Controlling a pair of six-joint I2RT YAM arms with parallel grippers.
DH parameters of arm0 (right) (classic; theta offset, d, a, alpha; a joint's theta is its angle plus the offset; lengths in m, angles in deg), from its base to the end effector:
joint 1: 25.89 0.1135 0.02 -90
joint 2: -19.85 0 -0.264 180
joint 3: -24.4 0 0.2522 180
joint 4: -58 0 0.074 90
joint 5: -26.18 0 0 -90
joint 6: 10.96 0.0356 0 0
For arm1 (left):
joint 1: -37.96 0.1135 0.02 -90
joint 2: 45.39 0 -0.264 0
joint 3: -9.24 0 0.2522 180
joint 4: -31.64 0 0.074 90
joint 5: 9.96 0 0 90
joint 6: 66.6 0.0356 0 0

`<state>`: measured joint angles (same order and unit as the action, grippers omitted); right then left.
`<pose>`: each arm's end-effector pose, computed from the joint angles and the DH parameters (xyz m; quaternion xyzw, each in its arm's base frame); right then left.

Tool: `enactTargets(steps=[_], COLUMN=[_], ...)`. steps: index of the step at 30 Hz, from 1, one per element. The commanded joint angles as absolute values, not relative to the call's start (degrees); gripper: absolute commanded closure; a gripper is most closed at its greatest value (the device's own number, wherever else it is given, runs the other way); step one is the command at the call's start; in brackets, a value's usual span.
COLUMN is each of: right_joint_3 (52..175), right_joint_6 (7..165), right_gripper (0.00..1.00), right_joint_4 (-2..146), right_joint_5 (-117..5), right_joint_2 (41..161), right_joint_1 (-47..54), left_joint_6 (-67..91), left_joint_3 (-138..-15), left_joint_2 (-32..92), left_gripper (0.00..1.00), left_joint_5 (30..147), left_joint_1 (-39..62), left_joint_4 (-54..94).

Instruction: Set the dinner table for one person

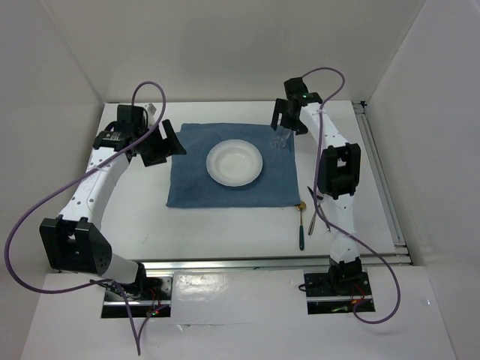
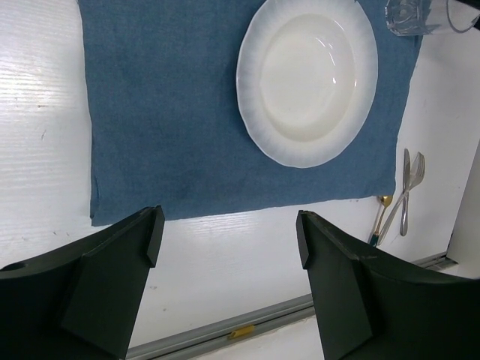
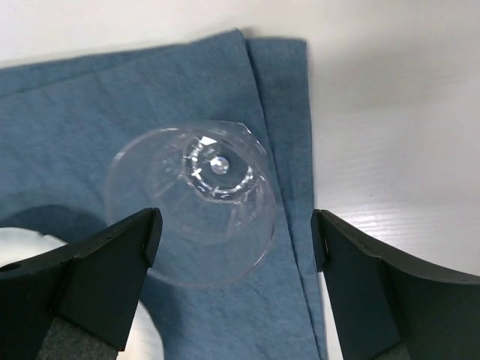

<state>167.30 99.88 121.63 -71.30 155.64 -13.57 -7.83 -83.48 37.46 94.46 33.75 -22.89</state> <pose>0.5088 0.1064 0.2376 0.0897 0.9515 0.0221 0.2933 0.3113 -0.0318 0.3424 -0.1668 0.9014 -0.2267 0.3290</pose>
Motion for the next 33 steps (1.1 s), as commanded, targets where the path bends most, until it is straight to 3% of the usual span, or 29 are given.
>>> enactTargets(steps=[1, 5, 8, 11, 12, 19, 29, 33], right_joint_3=[172.02, 164.75, 147.11, 125.14, 114.82, 86.45, 76.57, 75.16], right_joint_6=[99.17, 99.87, 101.71, 104.69, 105.84, 120.69, 132.13, 132.66], right_gripper=[0.07, 0.07, 0.07, 0.09, 0.13, 0.26, 0.28, 0.36], right_joint_4=[121.16, 120.03, 114.16, 108.18, 107.45, 111.66, 114.74, 114.13], right_joint_5=[-71.20, -73.39, -73.40, -69.54, -68.31, -62.94, -66.09, -66.71], right_joint_2=[148.89, 137.24, 127.29, 109.66, 106.63, 91.76, 86.73, 89.19], right_joint_1=[-13.05, -13.58, -14.20, -14.90, -14.90, -8.58, -4.53, -2.60], left_joint_6=[-6.05, -6.05, -6.05, -5.52, -5.52, -5.52, -6.05, -6.05], left_joint_3=[-84.68, -85.73, -86.44, -87.05, -86.53, -85.82, -86.35, -86.35], left_joint_2=[37.49, 36.96, 36.35, 35.73, 35.12, 34.59, 35.82, 35.82], left_gripper=[0.11, 0.11, 0.11, 0.11, 0.09, 0.09, 0.09, 0.09], left_joint_5=[93.67, 93.67, 93.14, 93.14, 93.14, 92.61, 92.61, 92.00], left_joint_1=[33.30, 32.77, 32.77, 32.24, 32.24, 31.72, 29.26, 28.73], left_joint_4=[-23.34, -23.34, -23.34, -23.26, -22.56, -20.53, -21.14, -21.67])
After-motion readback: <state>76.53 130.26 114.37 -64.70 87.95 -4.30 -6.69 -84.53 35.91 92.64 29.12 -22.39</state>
